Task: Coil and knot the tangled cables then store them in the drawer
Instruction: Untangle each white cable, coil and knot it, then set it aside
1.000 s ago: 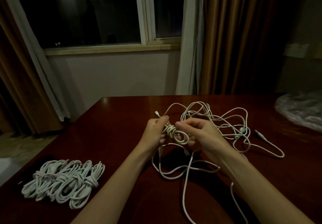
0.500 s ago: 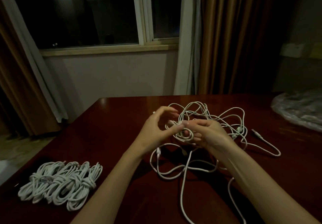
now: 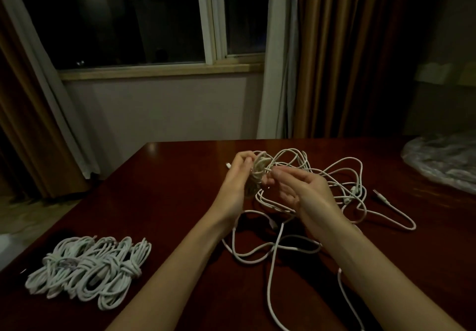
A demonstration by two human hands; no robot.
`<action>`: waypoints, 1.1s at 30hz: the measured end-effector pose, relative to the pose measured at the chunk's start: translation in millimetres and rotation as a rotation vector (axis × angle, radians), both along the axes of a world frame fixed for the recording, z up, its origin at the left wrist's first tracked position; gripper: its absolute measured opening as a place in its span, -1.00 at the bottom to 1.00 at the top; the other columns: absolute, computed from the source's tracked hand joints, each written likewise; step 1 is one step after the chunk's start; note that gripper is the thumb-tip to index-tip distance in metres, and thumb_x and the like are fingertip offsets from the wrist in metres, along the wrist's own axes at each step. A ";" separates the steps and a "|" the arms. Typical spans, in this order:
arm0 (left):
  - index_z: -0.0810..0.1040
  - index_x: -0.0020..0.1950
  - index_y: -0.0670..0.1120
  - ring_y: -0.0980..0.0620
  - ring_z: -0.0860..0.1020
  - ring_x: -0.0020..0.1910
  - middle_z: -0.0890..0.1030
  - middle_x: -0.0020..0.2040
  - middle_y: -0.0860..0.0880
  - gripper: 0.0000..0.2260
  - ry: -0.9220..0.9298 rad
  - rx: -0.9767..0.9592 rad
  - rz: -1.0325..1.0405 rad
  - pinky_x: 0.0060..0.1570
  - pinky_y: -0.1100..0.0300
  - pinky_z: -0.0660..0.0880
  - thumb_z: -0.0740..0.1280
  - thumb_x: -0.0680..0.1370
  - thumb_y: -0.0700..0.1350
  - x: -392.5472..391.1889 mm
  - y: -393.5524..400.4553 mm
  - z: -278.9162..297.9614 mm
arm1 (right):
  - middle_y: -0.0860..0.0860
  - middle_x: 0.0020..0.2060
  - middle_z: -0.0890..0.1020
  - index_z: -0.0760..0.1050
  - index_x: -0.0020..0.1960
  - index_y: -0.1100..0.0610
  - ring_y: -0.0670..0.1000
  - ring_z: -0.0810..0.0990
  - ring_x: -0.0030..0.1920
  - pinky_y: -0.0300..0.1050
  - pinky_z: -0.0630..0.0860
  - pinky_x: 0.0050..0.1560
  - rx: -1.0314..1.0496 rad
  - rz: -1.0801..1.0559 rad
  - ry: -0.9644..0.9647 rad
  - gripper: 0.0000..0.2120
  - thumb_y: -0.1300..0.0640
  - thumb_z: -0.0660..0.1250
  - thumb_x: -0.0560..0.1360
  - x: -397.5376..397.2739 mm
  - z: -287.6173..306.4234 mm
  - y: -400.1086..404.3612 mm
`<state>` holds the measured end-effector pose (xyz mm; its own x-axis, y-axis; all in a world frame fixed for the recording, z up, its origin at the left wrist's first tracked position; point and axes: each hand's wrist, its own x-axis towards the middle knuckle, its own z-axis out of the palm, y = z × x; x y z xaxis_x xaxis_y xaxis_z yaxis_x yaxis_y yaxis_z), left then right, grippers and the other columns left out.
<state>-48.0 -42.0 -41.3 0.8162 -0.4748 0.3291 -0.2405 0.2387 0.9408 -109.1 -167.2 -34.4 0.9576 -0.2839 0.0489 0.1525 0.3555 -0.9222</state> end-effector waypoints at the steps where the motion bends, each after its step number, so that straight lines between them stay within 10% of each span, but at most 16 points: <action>1: 0.46 0.04 -0.03 0.15 0.56 -0.26 0.57 -0.31 0.05 -0.77 0.093 -0.095 -0.040 -0.16 0.28 0.47 0.02 0.69 -0.06 0.6 0.0 1.2 | 0.06 -0.19 0.72 0.63 -0.04 0.19 -0.04 0.70 -0.14 -0.33 0.55 -0.22 -0.132 -0.061 -0.028 -0.91 0.25 0.40 0.47 0.0 -0.9 1.9; 9: 0.51 -0.06 -0.16 0.11 0.56 -0.26 0.57 -0.26 -0.03 -0.82 0.379 -0.218 -0.131 -0.14 0.22 0.46 0.16 0.62 -0.12 5.7 1.8 -2.2 | -0.09 -0.19 0.70 0.65 -0.09 0.02 -0.13 0.67 -0.10 -0.23 0.59 -0.08 -0.717 -0.207 -0.292 -0.90 0.21 0.44 0.46 -0.6 -2.4 -2.0; 14: 0.49 0.23 -0.30 -0.01 0.64 -0.10 0.64 -0.03 -0.20 -0.69 0.355 -0.135 -0.036 0.07 0.03 0.56 0.14 0.65 -0.11 10.5 3.8 -2.7 | 0.01 -0.05 0.71 0.64 0.04 0.10 -0.02 0.67 0.04 -0.18 0.59 -0.02 -0.459 0.095 -0.282 -0.81 0.10 0.28 0.53 -1.5 3.7 -6.1; 21: 0.56 0.05 -0.14 0.15 0.60 -0.16 0.64 -0.16 0.02 -0.76 0.233 0.005 -0.024 -0.11 0.25 0.48 0.11 0.67 -0.12 0.8 1.1 -0.5 | -0.09 -0.13 0.69 0.65 -0.06 -0.07 -0.09 0.64 -0.02 -0.15 0.57 0.01 -0.752 -0.141 -0.365 -0.88 0.05 0.42 0.40 1.6 -3.5 -9.9; 27: 0.47 0.00 -0.03 0.09 0.55 0.03 0.57 -0.03 0.04 -0.81 0.009 0.215 0.044 0.09 0.12 0.47 0.09 0.67 -0.04 -7.7 -0.3 0.6 | 0.01 -0.20 0.68 0.68 -0.14 0.07 -0.05 0.65 -0.11 -0.21 0.54 -0.08 -0.675 -0.027 -0.290 -0.80 -0.03 0.39 0.36 1.2 -5.5 -11.0; 33: 0.52 -0.09 -0.09 0.14 0.55 -0.25 0.60 -0.27 0.04 -0.77 0.149 0.005 0.016 -0.13 0.22 0.44 0.12 0.67 -0.12 -1.3 -0.9 -0.2 | 0.01 -0.07 0.72 0.59 0.08 0.12 -0.05 0.68 0.00 -0.28 0.56 -0.06 -0.394 0.060 -0.259 -0.80 0.24 0.35 0.47 -0.7 -0.9 -14.5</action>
<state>-49.3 -43.0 -41.4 0.8632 -0.4629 0.2016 -0.1020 0.2311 0.9676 -109.8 -181.7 -35.3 0.9140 -0.1403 0.3808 0.3848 0.0016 -0.9230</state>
